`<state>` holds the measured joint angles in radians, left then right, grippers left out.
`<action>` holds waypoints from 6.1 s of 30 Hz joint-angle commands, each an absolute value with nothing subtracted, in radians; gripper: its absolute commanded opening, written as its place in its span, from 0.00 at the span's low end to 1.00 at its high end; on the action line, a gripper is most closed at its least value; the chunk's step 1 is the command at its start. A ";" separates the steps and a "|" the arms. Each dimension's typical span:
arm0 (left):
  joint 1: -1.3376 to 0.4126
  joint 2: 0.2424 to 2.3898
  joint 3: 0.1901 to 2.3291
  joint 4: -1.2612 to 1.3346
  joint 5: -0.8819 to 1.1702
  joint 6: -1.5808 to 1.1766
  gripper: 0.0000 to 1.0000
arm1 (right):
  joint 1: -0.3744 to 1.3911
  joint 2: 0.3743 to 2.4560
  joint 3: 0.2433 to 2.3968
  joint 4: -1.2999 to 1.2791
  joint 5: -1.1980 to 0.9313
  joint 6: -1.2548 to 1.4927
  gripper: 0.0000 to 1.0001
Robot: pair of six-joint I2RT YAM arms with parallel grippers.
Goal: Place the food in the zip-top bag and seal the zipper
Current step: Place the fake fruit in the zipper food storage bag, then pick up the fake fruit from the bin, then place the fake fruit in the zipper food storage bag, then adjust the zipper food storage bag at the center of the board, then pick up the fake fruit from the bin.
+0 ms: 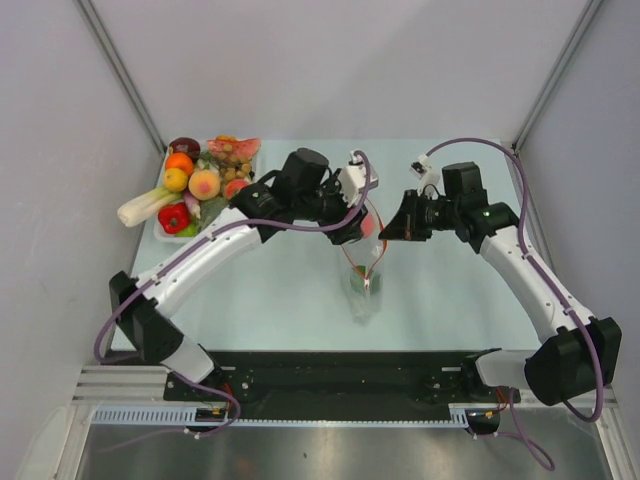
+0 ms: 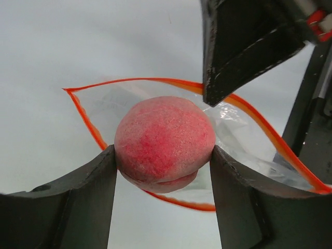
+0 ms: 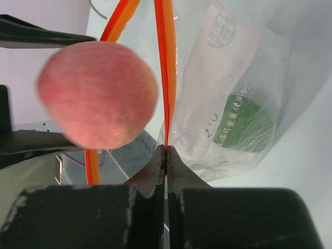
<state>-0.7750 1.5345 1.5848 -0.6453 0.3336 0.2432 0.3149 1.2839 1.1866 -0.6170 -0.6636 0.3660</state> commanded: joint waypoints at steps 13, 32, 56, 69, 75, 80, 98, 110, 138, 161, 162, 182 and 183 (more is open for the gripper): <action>-0.528 1.553 1.758 -0.618 0.296 0.061 1.00 | 0.229 1.312 1.204 -0.578 -0.696 0.465 0.00; 0.098 1.580 1.528 -0.604 0.170 0.305 1.00 | 0.225 1.313 1.197 -0.572 -0.684 0.469 0.00; 0.098 1.573 1.486 -0.496 0.123 0.342 0.67 | 0.225 1.324 1.193 -0.575 -0.678 0.459 0.00; 0.009 1.378 1.523 -0.610 0.268 0.389 0.53 | 0.226 1.321 1.200 -0.584 -0.670 0.442 0.00; -0.282 1.220 1.529 -0.656 0.322 0.324 0.52 | 0.227 1.322 1.200 -0.591 -0.670 0.434 0.00; -0.561 1.238 1.563 -0.673 0.373 0.235 0.52 | 0.236 1.316 1.207 -0.592 -0.673 0.426 0.00; -0.821 1.466 1.488 -0.736 0.359 0.212 0.60 | 0.305 1.259 1.236 -0.626 -0.663 0.328 0.00; -0.811 1.289 1.419 -0.756 0.483 0.380 1.00 | 0.348 1.230 1.249 -0.627 -0.676 0.282 0.00; -0.813 1.112 1.167 -0.733 0.511 0.821 0.54 | 0.399 1.272 1.325 -0.618 -0.594 0.233 0.00; 0.327 1.600 1.558 -0.477 0.245 0.181 1.00 | 0.397 1.266 1.269 -0.607 -0.558 0.250 0.00; 0.337 1.621 1.575 -0.489 0.252 0.189 1.00 | 0.397 1.266 1.269 -0.609 -0.558 0.249 0.00; 0.339 1.821 1.675 -0.514 0.377 0.238 0.54 | 0.397 1.293 1.272 -0.607 -0.557 0.241 0.00; 0.339 1.819 1.678 -0.520 0.391 0.238 0.53 | 0.399 1.293 1.272 -0.607 -0.557 0.241 0.00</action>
